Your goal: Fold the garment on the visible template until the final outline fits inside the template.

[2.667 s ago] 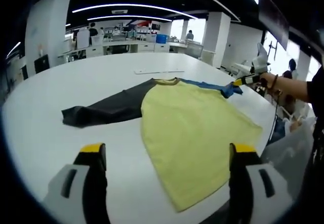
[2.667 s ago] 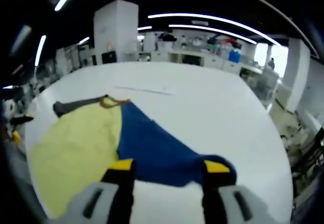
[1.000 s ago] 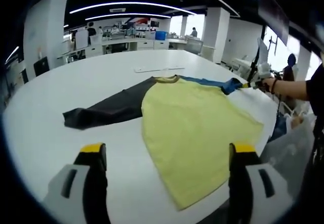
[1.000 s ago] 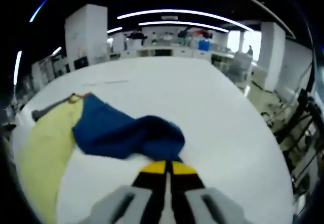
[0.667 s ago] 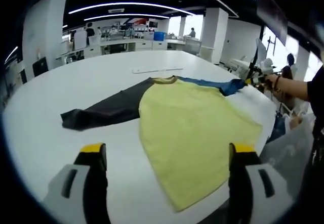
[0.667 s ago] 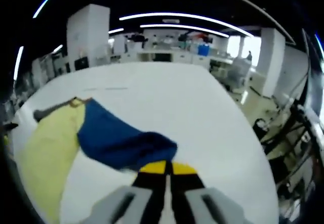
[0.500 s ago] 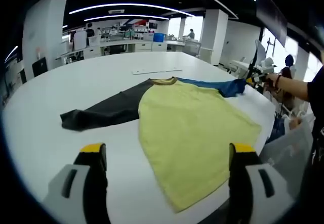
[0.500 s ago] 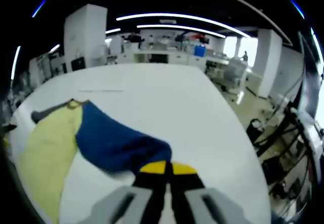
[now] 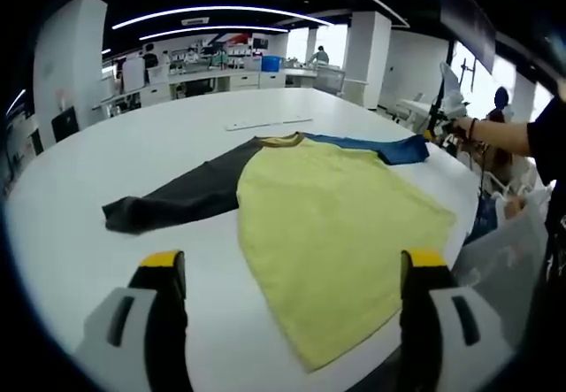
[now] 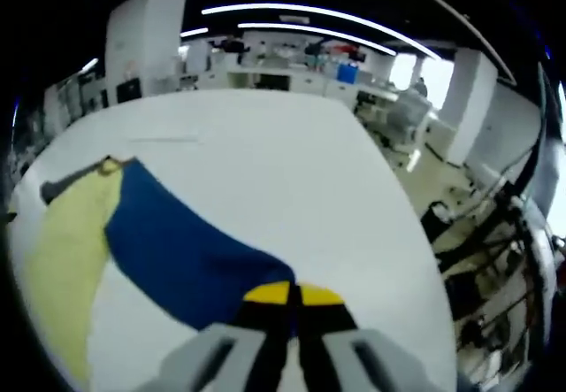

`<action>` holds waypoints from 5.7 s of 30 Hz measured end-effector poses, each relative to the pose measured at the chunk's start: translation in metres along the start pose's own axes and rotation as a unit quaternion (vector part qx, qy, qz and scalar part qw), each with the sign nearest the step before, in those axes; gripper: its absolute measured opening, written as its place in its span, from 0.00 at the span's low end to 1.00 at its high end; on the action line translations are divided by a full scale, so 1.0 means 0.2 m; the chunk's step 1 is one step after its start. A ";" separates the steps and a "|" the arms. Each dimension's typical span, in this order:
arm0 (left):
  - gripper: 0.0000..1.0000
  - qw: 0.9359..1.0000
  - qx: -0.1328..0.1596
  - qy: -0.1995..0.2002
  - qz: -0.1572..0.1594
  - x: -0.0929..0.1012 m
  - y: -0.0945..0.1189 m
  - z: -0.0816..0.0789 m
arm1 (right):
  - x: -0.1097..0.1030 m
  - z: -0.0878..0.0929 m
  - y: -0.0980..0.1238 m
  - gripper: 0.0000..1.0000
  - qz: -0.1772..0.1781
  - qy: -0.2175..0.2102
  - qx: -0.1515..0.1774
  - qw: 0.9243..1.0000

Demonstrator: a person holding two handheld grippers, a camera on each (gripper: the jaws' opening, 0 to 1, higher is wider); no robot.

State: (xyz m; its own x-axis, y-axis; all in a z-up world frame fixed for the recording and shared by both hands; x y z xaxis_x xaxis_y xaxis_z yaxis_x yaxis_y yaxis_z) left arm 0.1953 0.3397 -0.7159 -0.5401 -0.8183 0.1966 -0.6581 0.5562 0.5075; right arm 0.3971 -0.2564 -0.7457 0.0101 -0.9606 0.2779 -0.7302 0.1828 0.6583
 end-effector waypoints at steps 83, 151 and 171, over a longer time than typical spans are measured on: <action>0.99 1.000 -0.007 -0.018 -0.015 -0.01 0.06 0.00 | -0.06 0.07 0.05 0.00 -0.004 -0.130 -0.036 0.991; 0.99 1.000 0.014 -0.008 0.014 0.02 0.15 0.04 | -0.78 -0.71 0.13 0.00 -0.149 -0.057 0.031 0.987; 0.99 1.000 0.011 -0.005 0.017 0.03 0.15 0.05 | -1.07 -0.85 0.17 0.00 -0.193 -0.008 0.041 0.980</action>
State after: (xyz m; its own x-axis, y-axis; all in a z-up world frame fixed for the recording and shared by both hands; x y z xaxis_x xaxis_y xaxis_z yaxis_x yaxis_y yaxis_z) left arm 0.1671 0.3531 -0.7086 -0.5673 -0.7977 0.2046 -0.6506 0.5865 0.4824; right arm 0.4857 -0.0093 -0.6636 0.2855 -0.9584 0.0082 -0.7271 -0.2110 0.6534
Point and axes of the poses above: the point that each gripper's makers call its tool centre point, and the gripper's own axes: y roughly backward along the fingers, x roughly to its right, z roughly out of its underside, the point moved 8 cm from there along y, roughly backward along the fingers, and after that the axes turned 11 degrees about z, right-handed, at the moved point
